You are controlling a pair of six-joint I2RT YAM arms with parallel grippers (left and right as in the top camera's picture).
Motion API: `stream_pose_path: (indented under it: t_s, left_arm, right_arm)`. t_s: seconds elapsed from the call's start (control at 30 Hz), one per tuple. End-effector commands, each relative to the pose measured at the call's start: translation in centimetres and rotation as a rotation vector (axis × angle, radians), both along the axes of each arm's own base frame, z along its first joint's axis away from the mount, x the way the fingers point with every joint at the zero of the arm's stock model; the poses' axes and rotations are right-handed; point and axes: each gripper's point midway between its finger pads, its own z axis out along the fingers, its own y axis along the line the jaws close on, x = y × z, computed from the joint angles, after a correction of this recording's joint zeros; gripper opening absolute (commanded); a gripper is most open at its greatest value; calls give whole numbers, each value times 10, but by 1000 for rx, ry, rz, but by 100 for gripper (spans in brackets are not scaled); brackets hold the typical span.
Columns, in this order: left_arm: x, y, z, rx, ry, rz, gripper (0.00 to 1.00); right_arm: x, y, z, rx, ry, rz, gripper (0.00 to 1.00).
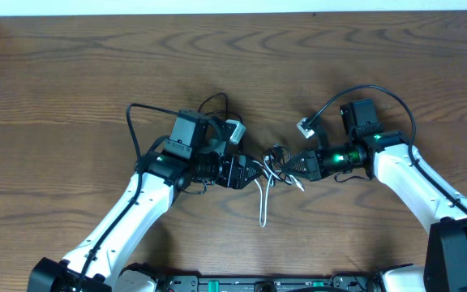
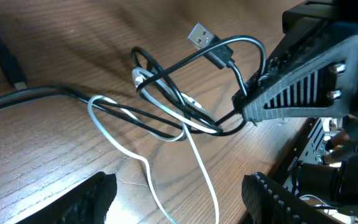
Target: Untangle cables
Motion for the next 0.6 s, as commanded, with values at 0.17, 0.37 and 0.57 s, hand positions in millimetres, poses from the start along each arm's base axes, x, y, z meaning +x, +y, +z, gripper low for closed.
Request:
stream_pose_path:
  t_s: [0.17, 0.37, 0.57]
  left_arm:
    - [-12, -17, 2, -22, -7, -66, 76]
    - [0, -19, 7, -38, -14, -4, 76]
    - [26, -17, 12, -54, 13, 181, 60]
  right_arm:
    - [6, 25, 55, 311, -43, 77, 1]
    - [5, 31, 70, 381, -36, 106, 1]
    - [0, 37, 83, 439, -12, 141, 1]
